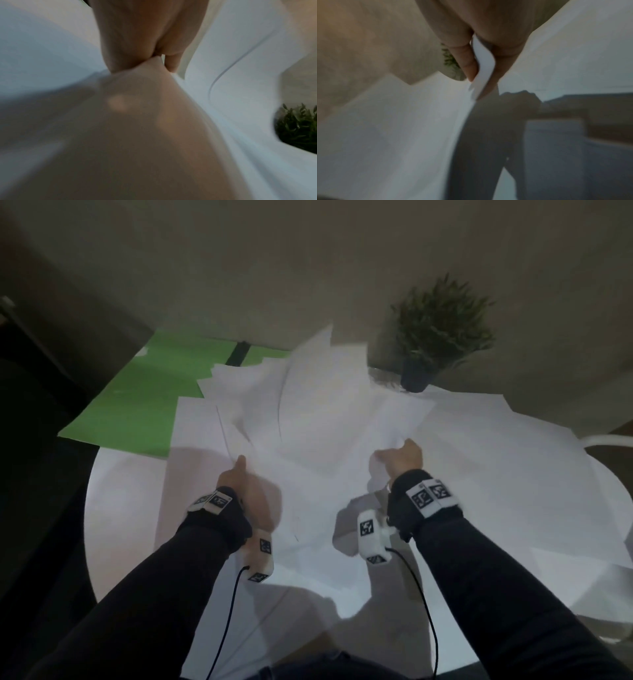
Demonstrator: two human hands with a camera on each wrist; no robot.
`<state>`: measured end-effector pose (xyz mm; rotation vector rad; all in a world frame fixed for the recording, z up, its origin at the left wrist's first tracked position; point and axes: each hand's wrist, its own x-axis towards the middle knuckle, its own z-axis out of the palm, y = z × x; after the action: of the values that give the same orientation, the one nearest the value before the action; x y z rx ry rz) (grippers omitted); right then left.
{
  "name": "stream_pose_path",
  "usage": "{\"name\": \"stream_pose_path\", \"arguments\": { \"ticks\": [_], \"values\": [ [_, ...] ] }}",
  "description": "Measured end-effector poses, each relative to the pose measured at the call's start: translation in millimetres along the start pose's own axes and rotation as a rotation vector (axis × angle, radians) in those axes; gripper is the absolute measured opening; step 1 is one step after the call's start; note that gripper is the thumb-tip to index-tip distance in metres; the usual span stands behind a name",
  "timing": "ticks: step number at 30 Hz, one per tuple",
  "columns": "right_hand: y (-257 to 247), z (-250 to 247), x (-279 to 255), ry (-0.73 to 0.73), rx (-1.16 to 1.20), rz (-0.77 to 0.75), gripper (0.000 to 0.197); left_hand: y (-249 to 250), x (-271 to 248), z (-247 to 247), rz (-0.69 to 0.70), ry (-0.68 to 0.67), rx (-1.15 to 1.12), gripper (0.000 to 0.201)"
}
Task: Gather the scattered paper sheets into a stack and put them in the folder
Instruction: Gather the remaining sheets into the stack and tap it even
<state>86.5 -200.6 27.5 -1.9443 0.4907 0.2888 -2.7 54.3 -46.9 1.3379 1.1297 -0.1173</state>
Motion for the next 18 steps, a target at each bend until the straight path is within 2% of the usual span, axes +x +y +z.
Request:
{"name": "stream_pose_path", "arguments": {
  "ticks": [3,5,6,9,12,13,15,16,18],
  "values": [
    [19.1,3.1,-0.8,-0.090,-0.129,0.036,0.051,-0.1,-0.6,0.5,-0.059,-0.024,-0.136,0.105],
    [28.2,0.7,-0.3,-0.170,-0.133,0.092,0.038,-1.6,4.3,1.2,-0.083,-0.044,-0.092,0.126],
    [30.0,-1.1,0.7,-0.218,-0.139,0.111,0.035,-1.4,7.0,0.3,-0.069,-0.046,-0.047,0.128],
    [28.7,-9.0,4.0,-0.275,-0.169,0.091,0.037,4.1,1.0,-0.3,-0.016,-0.051,0.045,0.101],
    [19.8,-13.2,-1.4,-0.314,-0.128,0.068,0.036,7.2,-8.5,3.7,-0.020,-0.046,0.032,0.051],
    [16.8,-13.2,-1.5,-0.299,-0.116,0.072,0.041,6.7,-10.2,5.4,-0.019,-0.026,0.031,0.040],
    [9.6,-14.0,0.5,-0.224,-0.127,0.091,0.064,5.1,-9.0,8.0,-0.022,0.010,0.036,0.032],
    [5.2,-15.4,0.6,-0.194,-0.106,0.079,0.068,4.7,-9.8,8.8,-0.021,0.016,0.046,0.031],
    [-4.5,-17.6,2.0,-0.161,-0.043,0.056,0.063,5.2,-8.6,8.2,-0.010,0.013,0.059,0.028]
  ]
}}
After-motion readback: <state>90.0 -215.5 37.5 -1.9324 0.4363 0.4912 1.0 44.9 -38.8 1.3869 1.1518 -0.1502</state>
